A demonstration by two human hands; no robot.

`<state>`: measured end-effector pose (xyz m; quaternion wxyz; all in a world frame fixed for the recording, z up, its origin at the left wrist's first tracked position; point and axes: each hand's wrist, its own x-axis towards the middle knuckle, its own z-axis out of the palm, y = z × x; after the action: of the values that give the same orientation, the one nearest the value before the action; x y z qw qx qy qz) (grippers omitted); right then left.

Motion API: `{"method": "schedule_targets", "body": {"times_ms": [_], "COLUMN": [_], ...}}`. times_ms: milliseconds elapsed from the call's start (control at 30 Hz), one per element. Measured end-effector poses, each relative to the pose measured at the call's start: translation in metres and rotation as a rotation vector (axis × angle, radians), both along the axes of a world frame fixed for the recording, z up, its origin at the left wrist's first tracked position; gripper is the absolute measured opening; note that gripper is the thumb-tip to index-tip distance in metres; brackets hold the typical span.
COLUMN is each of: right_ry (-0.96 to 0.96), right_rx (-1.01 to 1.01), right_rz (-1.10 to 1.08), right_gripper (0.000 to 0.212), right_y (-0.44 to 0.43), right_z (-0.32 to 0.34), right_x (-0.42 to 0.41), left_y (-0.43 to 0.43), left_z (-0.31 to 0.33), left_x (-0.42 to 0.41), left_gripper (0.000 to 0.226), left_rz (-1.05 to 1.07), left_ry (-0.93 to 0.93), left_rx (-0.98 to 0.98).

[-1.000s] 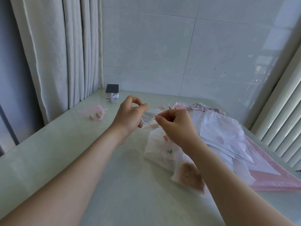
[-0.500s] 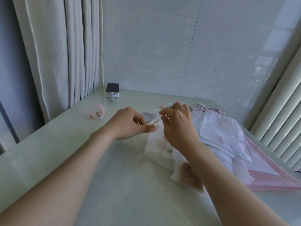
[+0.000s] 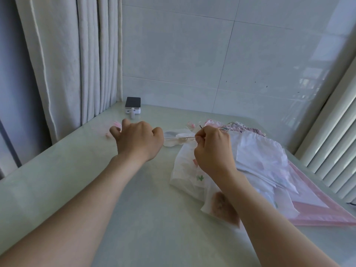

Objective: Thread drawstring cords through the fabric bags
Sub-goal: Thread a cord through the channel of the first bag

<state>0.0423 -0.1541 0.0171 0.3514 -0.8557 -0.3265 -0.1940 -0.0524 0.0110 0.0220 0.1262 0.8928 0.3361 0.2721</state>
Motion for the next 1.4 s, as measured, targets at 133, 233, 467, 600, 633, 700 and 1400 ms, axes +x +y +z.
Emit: {"method": "schedule_targets", "body": {"times_ms": [133, 233, 467, 600, 633, 700, 1400], "right_ry": [-0.067, -0.058, 0.095, 0.109, 0.121, 0.156, 0.262], "right_rx": [-0.041, -0.089, -0.080, -0.082, -0.077, -0.049, 0.154], "right_rz": [0.037, 0.075, 0.084, 0.095, 0.095, 0.103, 0.113], "right_gripper": [0.012, 0.011, 0.010, 0.010, 0.010, 0.009, 0.011], "right_y": [-0.001, -0.001, 0.001, 0.000, 0.000, 0.001, 0.003], "right_z": [-0.004, -0.006, -0.006, -0.004, -0.003, -0.002, 0.002], "right_x": [0.001, 0.001, -0.003, -0.004, -0.005, -0.006, -0.012], "left_y": [-0.003, -0.002, -0.010, -0.008, -0.008, -0.008, -0.018], "left_z": [0.005, 0.002, -0.001, -0.002, -0.002, 0.000, 0.009], "left_x": [0.000, 0.002, -0.001, 0.001, 0.001, 0.000, 0.007], "left_gripper": [0.033, 0.046, 0.044, 0.033, 0.032, 0.035, 0.022], "left_rz": [-0.015, -0.153, -0.390, -0.391, -0.358, -0.266, -0.423], "left_ry": [0.172, 0.189, 0.177, 0.027, -0.024, -0.141, -0.178], "left_rx": [-0.078, -0.152, 0.006, 0.065, 0.089, 0.151, -0.669]}}
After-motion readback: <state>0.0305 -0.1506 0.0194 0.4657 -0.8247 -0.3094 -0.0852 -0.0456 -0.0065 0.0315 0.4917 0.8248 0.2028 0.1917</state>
